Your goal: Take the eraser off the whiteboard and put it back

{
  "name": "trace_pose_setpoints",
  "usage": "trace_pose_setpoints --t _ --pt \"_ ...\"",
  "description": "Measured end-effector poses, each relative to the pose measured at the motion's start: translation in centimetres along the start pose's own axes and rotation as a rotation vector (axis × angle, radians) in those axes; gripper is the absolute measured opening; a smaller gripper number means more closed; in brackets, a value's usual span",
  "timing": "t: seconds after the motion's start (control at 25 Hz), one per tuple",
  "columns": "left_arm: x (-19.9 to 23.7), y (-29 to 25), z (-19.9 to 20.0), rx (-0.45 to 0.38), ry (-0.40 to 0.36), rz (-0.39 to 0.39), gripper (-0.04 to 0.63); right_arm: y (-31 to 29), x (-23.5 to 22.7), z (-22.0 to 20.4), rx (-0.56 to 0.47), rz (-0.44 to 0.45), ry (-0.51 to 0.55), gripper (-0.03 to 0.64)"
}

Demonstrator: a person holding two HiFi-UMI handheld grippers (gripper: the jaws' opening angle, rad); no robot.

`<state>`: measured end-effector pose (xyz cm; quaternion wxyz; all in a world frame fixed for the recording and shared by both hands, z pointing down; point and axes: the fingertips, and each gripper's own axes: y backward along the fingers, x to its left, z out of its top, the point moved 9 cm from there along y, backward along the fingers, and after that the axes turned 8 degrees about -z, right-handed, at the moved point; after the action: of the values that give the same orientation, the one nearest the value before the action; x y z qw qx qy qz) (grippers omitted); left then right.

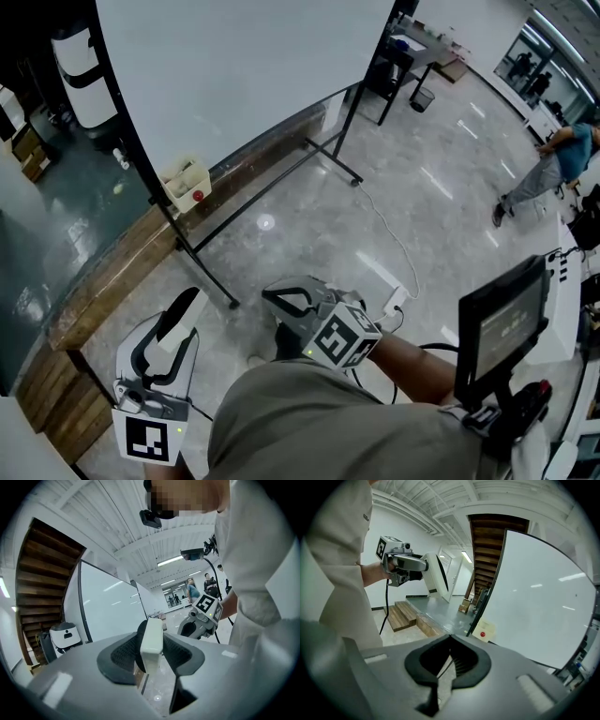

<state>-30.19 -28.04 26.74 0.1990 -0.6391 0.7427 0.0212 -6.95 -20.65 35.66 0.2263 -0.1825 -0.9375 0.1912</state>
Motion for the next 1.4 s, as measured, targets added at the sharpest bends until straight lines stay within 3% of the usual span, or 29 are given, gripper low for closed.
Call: trace_pose_setpoints --t 0.48,0.72,0.92,1.04,1.24,1.4 --pt "-0.3 -0.2 0.0 0.004 0.013 -0.011 0.167 1.1 0.6 -0.4 -0.003 -0.017 -0.011 0.003" --pt "0.8 -0.9 1.3 -0.054 -0.063 -0.032 0.167 2.1 0.4 0.1 0.0 -0.024 -0.02 0.003" --pt "3.4 -3.6 -0.4 0.004 0.017 -0.024 0.167 1.0 -2.2 -1.1 0.025 -0.05 -0.039 0.003" --pt "5.2 -5.3 -1.1 0.013 -0.002 -0.019 0.167 -0.3 -3.5 -1.4 -0.003 -0.043 -0.043 0.003" --pt "8.5 -8.1 -2.4 0.051 0.053 0.011 0.167 -1.8 -6.5 -2.3 0.004 -0.046 -0.055 0.003" --pt "11.1 -10.8 -3.3 0.068 0.056 0.023 0.167 -3.1 -9.0 -3.0 -0.003 -0.06 -0.067 0.003"
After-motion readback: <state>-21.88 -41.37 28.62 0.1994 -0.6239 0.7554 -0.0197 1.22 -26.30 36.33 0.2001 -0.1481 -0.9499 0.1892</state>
